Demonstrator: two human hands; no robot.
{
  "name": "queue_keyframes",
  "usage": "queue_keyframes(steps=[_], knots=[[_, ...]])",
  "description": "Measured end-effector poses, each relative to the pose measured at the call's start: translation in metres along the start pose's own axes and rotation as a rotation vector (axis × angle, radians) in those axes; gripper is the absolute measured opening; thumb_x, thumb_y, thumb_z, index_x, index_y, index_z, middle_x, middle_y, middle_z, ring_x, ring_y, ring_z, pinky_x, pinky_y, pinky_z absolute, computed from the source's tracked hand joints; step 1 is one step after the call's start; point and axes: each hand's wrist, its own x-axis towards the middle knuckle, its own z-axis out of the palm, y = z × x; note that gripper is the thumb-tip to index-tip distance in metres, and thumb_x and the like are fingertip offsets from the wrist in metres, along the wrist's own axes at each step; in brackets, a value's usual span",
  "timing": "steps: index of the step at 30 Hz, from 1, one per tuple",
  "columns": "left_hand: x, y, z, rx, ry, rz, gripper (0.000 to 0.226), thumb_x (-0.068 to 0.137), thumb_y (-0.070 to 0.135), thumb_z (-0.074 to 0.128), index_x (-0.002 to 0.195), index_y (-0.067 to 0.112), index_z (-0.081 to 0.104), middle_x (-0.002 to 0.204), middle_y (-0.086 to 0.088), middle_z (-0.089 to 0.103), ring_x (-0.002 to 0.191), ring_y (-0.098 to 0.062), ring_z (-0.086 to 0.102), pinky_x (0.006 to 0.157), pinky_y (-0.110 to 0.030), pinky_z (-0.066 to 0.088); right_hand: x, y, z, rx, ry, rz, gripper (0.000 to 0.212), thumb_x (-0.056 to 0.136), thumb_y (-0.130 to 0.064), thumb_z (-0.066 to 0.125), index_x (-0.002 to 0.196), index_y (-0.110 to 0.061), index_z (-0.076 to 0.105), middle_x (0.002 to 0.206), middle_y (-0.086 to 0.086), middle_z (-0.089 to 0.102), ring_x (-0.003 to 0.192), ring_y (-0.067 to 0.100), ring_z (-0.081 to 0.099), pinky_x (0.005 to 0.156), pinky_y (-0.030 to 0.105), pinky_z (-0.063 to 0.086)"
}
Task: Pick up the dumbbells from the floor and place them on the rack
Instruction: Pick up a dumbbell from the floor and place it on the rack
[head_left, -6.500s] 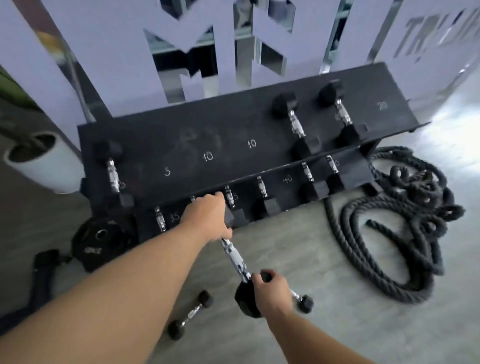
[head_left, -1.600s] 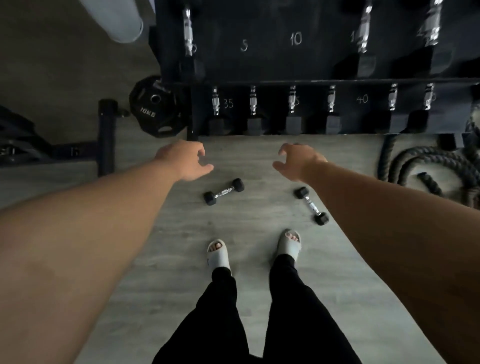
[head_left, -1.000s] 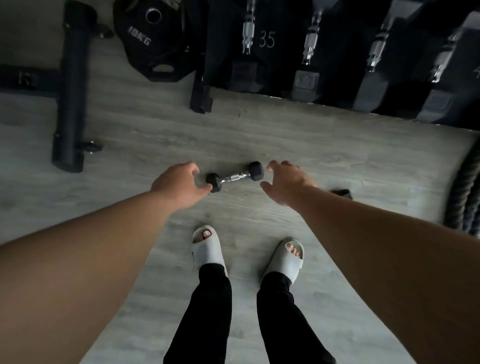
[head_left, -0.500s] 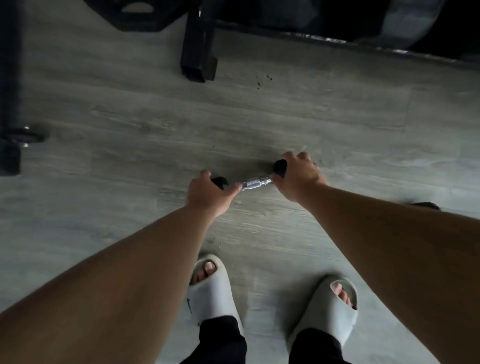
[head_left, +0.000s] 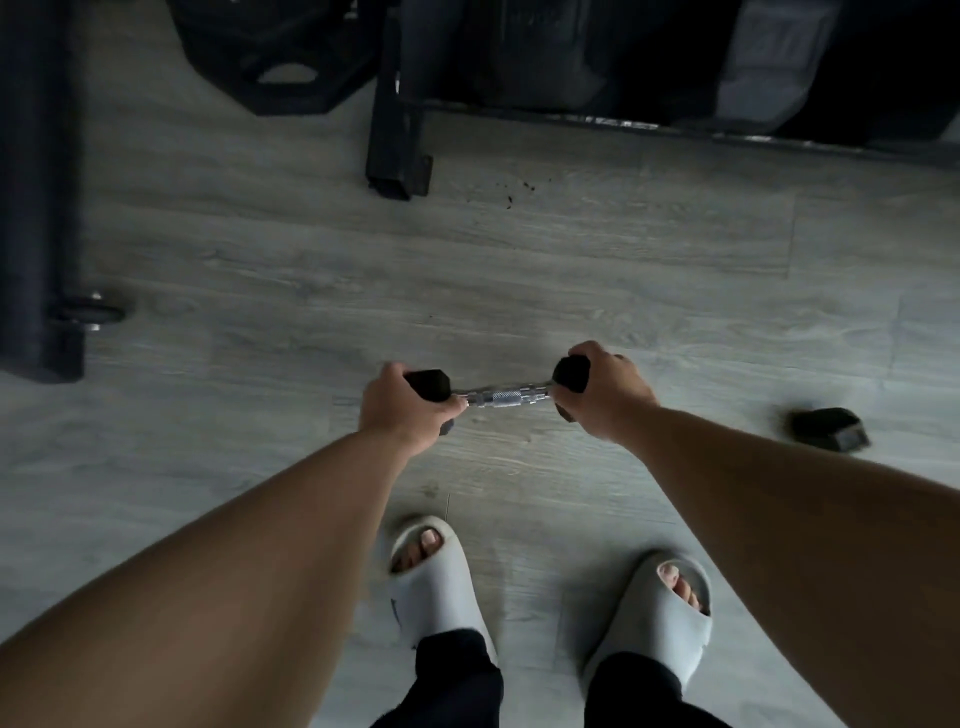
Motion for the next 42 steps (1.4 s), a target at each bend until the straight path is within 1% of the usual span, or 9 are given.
queue_keyframes(steps=[6, 12, 14, 16, 19, 26, 34, 39, 42], knots=[[-0.105, 0.066, -0.102, 0.037, 0.022, 0.051, 0.067, 0.057, 0.045, 0.097, 0.108, 0.014, 0.065, 0.102, -0.002, 0.069, 0.089, -0.021, 0.063, 0.069, -0.025, 0.043, -0.127, -0.029, -0.074, 0.139, 0.056, 0.031, 0.056, 0.085, -0.042, 0.074, 0.132, -0.023, 0.05, 0.116, 0.014, 0.058, 0.09, 0.029, 0.06, 0.069, 0.035, 0.053], [-0.208, 0.147, -0.196, 0.067, 0.007, 0.142, 0.062, 0.055, 0.039, 0.097, 0.103, 0.021, 0.062, 0.101, -0.001, 0.07, 0.086, -0.02, 0.065, 0.065, -0.025, 0.045, -0.249, -0.062, -0.174, 0.268, 0.141, 0.04, 0.049, 0.084, -0.036, 0.074, 0.126, -0.021, 0.054, 0.113, 0.013, 0.061, 0.083, 0.021, 0.048, 0.065, 0.024, 0.037], [-0.24, 0.177, -0.225, 0.076, 0.033, 0.194, 0.061, 0.051, 0.04, 0.097, 0.098, 0.023, 0.062, 0.096, 0.001, 0.07, 0.084, -0.021, 0.067, 0.065, -0.027, 0.049, -0.284, -0.073, -0.207, 0.32, 0.178, 0.031, 0.05, 0.083, -0.035, 0.075, 0.126, -0.022, 0.055, 0.113, 0.011, 0.059, 0.084, 0.022, 0.051, 0.061, 0.024, 0.041], [-0.271, 0.207, -0.255, 0.077, 0.068, 0.258, 0.058, 0.048, 0.041, 0.096, 0.092, 0.024, 0.063, 0.091, 0.002, 0.071, 0.08, -0.02, 0.067, 0.065, -0.027, 0.05, -0.316, -0.083, -0.24, 0.381, 0.222, 0.002, 0.051, 0.082, -0.035, 0.076, 0.126, -0.021, 0.055, 0.115, 0.01, 0.057, 0.088, 0.023, 0.055, 0.069, 0.027, 0.05], [-0.319, 0.252, -0.297, 0.093, 0.12, 0.356, 0.056, 0.046, 0.039, 0.096, 0.088, 0.025, 0.062, 0.088, 0.003, 0.07, 0.077, -0.019, 0.066, 0.064, -0.028, 0.051, -0.362, -0.098, -0.289, 0.445, 0.266, -0.032, 0.051, 0.084, -0.035, 0.075, 0.128, -0.022, 0.053, 0.121, 0.008, 0.055, 0.091, 0.02, 0.052, 0.064, 0.022, 0.045], [-0.42, 0.35, -0.384, 0.163, 0.231, 0.541, 0.063, 0.047, 0.04, 0.098, 0.099, 0.025, 0.064, 0.101, -0.001, 0.065, 0.092, -0.023, 0.063, 0.073, -0.03, 0.047, -0.453, -0.131, -0.384, 0.62, 0.384, -0.081, 0.054, 0.081, -0.039, 0.077, 0.126, -0.022, 0.052, 0.118, 0.007, 0.059, 0.102, 0.023, 0.058, 0.087, 0.032, 0.051], [-0.497, 0.483, -0.451, 0.344, 0.314, 0.819, 0.082, 0.057, 0.028, 0.099, 0.131, 0.025, 0.065, 0.12, -0.007, 0.06, 0.109, -0.029, 0.059, 0.091, -0.035, 0.05, -0.496, -0.17, -0.447, 1.037, 0.457, -0.031, 0.056, 0.078, -0.032, 0.081, 0.12, -0.017, 0.048, 0.112, 0.007, 0.061, 0.093, 0.024, 0.06, 0.077, 0.033, 0.05], [-0.487, 0.544, -0.465, 0.507, 0.291, 0.962, 0.079, 0.058, 0.024, 0.098, 0.13, 0.025, 0.065, 0.11, 0.001, 0.057, 0.103, -0.024, 0.057, 0.093, -0.039, 0.05, -0.475, -0.191, -0.467, 1.166, 0.438, 0.029, 0.058, 0.07, -0.034, 0.086, 0.11, -0.02, 0.046, 0.111, 0.007, 0.063, 0.086, 0.019, 0.062, 0.064, 0.026, 0.044], [-0.45, 0.571, -0.466, 0.569, 0.257, 1.041, 0.077, 0.057, 0.024, 0.099, 0.126, 0.025, 0.067, 0.106, 0.005, 0.059, 0.098, -0.019, 0.055, 0.087, -0.033, 0.045, -0.446, -0.207, -0.473, 1.204, 0.427, 0.068, 0.066, 0.062, -0.039, 0.088, 0.112, -0.024, 0.046, 0.113, 0.005, 0.063, 0.09, 0.019, 0.065, 0.06, 0.024, 0.046]])
